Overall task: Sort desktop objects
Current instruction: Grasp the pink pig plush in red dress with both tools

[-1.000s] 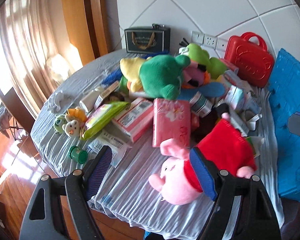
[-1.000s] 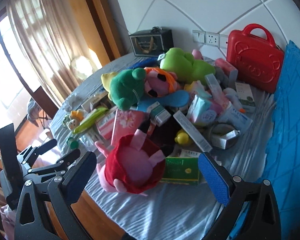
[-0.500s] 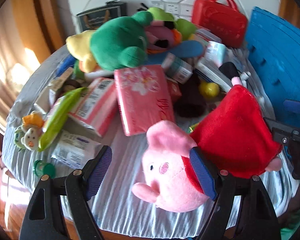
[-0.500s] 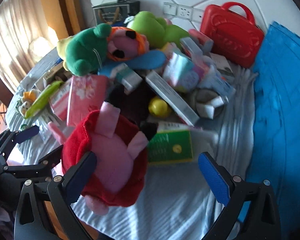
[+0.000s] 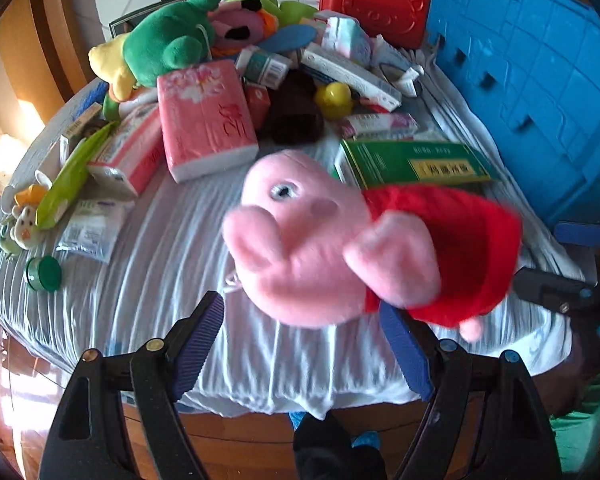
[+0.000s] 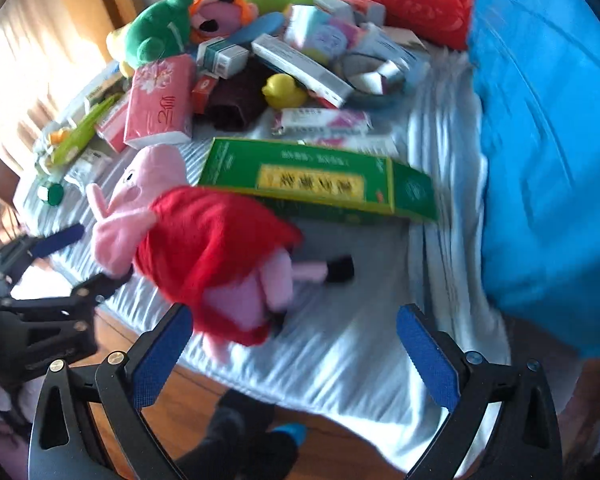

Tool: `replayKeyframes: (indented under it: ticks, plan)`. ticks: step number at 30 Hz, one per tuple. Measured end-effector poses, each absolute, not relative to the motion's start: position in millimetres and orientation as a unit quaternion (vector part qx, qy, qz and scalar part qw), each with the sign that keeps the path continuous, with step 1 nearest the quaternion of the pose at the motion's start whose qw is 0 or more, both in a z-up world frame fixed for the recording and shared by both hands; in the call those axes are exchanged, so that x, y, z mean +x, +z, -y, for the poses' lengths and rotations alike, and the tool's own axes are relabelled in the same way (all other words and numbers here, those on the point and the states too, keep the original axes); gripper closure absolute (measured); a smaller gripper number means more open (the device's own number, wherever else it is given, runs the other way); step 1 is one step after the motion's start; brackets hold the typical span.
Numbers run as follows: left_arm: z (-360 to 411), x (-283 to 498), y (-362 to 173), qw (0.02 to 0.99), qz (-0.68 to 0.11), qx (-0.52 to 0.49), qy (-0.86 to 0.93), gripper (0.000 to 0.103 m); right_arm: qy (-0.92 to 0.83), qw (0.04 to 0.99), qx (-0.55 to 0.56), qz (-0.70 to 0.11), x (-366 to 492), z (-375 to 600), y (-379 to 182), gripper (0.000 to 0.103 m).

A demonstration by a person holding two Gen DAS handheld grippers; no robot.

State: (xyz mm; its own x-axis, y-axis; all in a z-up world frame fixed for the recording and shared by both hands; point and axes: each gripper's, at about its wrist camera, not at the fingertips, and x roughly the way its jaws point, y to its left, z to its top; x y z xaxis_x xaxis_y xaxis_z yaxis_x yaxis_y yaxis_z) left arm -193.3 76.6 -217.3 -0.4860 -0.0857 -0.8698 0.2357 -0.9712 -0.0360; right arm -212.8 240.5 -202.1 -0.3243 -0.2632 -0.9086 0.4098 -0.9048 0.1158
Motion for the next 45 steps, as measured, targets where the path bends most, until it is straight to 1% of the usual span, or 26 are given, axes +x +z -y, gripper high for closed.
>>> replayKeyframes:
  ticks: [7,12,18,26,31,32,36,38,39,41,42,43,44,45]
  plan:
    - [-69.0,-161.9,-190.9,0.128,-0.084,0.475,-0.867,0.023,-0.817,0.223,0.531,-0.008,-202.4,-250.3,-192.5,0.000]
    - [-56.3,-158.9,-183.3,0.127,-0.082,0.476,-0.866,0.023,-0.818,0.229,0.527,0.005,-199.8,-244.6,-190.9,0.000]
    - [-47.9,-183.3,-203.5,0.089,-0.090,0.491,-0.862,0.023,-0.822,0.220,0.525,0.006,-210.2,-233.0,-197.0,0.000]
    - [-49.2,-233.1,-243.4,0.012,-0.099,0.525,-0.845,0.023,-0.797,0.211,0.565,0.028,-247.8,-209.7,-229.0,0.000]
    - [-48.8,-251.0,-247.6,-0.023,-0.078,0.517,-0.852,0.006,-0.788,0.201,0.581,0.027,-262.8,-196.8,-249.9,0.000]
    - [-47.9,-254.4,-248.8,-0.028,-0.073,0.518,-0.852,0.006,-0.789,0.198,0.581,0.033,-266.0,-196.1,-252.7,0.000]
    - [-43.6,-264.2,-251.6,-0.048,-0.079,0.521,-0.849,0.006,-0.788,0.203,0.578,0.061,-274.4,-197.1,-258.9,0.000]
    - [-46.9,-268.5,-256.8,-0.053,-0.068,0.531,-0.843,0.006,-0.781,0.207,0.585,0.072,-275.6,-197.8,-264.0,0.000]
    - [-49.5,-269.1,-258.6,-0.055,-0.056,0.532,-0.843,0.007,-0.777,0.208,0.589,0.077,-275.4,-198.8,-265.8,0.000]
    - [-52.0,-267.1,-258.1,-0.061,-0.041,0.525,-0.848,0.013,-0.778,0.205,0.588,0.083,-271.2,-199.1,-265.5,0.000]
    - [-51.7,-265.9,-256.6,-0.062,-0.040,0.522,-0.850,0.017,-0.781,0.205,0.585,0.078,-269.6,-197.6,-264.1,0.002]
    - [-51.1,-264.2,-254.3,-0.062,-0.040,0.518,-0.852,0.021,-0.785,0.210,0.578,0.073,-265.0,-195.1,-260.8,0.013]
    - [-50.9,-262.3,-251.6,-0.060,-0.040,0.518,-0.853,0.023,-0.789,0.219,0.569,0.074,-260.2,-191.8,-254.5,0.022]
    - [-50.8,-260.2,-248.4,-0.057,-0.037,0.514,-0.855,0.024,-0.796,0.214,0.563,0.061,-256.2,-187.6,-248.0,0.026]
